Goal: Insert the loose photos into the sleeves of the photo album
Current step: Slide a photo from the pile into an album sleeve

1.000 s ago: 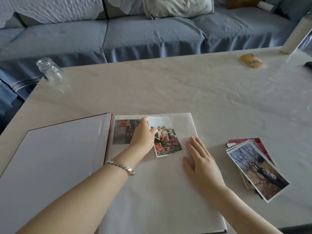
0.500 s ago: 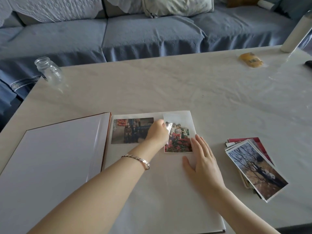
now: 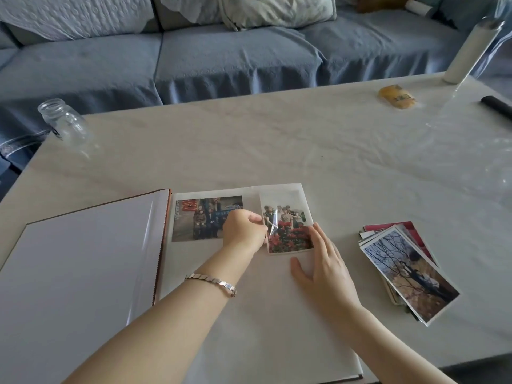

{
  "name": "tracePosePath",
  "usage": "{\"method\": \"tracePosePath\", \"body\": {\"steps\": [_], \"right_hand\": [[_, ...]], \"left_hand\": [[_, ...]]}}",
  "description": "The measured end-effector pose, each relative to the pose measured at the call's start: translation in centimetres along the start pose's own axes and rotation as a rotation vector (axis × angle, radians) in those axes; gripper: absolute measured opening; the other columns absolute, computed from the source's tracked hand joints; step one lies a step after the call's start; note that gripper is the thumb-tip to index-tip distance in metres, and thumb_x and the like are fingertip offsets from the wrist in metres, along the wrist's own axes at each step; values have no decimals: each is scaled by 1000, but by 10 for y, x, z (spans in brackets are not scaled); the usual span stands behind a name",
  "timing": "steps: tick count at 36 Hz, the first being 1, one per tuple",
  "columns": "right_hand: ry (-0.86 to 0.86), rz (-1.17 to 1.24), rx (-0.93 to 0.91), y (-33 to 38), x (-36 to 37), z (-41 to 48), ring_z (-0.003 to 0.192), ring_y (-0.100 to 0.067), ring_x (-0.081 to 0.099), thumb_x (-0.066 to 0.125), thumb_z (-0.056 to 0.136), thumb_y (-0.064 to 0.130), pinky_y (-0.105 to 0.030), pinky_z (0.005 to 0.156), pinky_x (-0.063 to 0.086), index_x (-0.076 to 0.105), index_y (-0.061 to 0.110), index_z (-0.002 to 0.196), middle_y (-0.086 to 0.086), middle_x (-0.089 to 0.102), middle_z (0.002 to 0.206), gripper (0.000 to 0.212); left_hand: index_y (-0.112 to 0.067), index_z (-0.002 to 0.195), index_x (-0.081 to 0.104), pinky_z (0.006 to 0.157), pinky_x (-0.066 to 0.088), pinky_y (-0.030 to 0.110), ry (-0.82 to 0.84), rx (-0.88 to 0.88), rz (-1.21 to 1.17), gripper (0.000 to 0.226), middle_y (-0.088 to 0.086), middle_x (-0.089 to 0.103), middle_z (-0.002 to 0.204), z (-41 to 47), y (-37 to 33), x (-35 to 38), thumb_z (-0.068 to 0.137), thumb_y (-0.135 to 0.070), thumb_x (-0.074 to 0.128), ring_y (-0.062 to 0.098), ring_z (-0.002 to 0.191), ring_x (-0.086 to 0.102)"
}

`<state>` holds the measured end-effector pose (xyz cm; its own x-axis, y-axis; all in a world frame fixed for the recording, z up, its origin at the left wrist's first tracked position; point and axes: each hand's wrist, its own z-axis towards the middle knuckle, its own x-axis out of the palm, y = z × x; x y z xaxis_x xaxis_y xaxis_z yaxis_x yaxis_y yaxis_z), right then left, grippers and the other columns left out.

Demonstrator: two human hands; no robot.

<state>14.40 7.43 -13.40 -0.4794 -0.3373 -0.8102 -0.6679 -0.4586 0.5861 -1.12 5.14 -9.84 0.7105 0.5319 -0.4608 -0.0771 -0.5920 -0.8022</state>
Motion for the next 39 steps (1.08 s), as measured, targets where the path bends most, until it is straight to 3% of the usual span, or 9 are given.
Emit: {"method": "tracePosePath", "body": {"steps": [3,7,11,20,24,29,33,36,39], "right_hand": [[7,-11,1,0,0,0,141,-6,16,54,91,33,-2,98,1,20,16,148,6,15,155,68],[3,-11,1,0,0,1,141,-7,16,54,90,33,-1,98,-1,21,15,147,5,16,155,69],[2,-1,4,-1,0,1,141,-6,15,53,91,33,-3,99,1,21,15,147,6,16,155,68],[-19,-2,-13,-3,2,1,141,-4,14,53,91,34,-3,99,2,19,17,148,8,14,155,68],[-24,-3,-18,-3,3,0,141,-5,15,53,91,34,-4,99,3,19,16,148,8,15,155,68],[-34,3,-32,-3,3,0,141,-6,15,53,91,34,-4,98,3,20,16,147,7,15,155,68],[-66,26,-57,-4,4,0,138,-7,19,51,89,38,-6,101,4,28,13,145,2,23,153,66],[-104,42,-45,-5,7,0,132,-11,22,36,80,49,-18,107,15,39,9,140,-7,34,148,73],[-141,33,-94,-5,5,-1,127,-20,32,42,82,40,-28,105,23,45,8,132,-16,48,137,60]], "left_hand": [[-11,83,65,62,53,23,41,-6,-2,12,-1,61,63,-3,-2,3,82,1,63,17,59,65],[-9,65,60,76,58,41,28,-16,-19,20,8,66,65,0,-3,3,83,-3,56,26,69,70],[-11,69,59,73,57,35,-22,60,44,17,4,67,77,-1,-2,3,75,-15,75,26,74,69],[-21,97,53,53,35,14,-67,176,61,31,-9,57,76,-10,4,13,77,-11,74,3,64,52],[-16,119,55,61,35,19,-61,181,67,42,-10,54,75,-12,6,15,80,-15,73,9,73,53],[-12,110,58,54,33,14,-13,130,49,32,-8,56,71,-7,6,10,82,-12,72,7,68,53],[-13,97,59,58,38,22,34,70,54,27,-7,57,71,-1,2,7,77,-12,76,15,77,58],[-13,93,60,56,38,17,36,72,57,25,-10,57,68,-1,2,6,76,-13,78,9,69,57],[-8,106,64,60,38,15,-40,152,106,30,-9,61,82,-9,2,10,79,-14,75,10,77,58]]}}
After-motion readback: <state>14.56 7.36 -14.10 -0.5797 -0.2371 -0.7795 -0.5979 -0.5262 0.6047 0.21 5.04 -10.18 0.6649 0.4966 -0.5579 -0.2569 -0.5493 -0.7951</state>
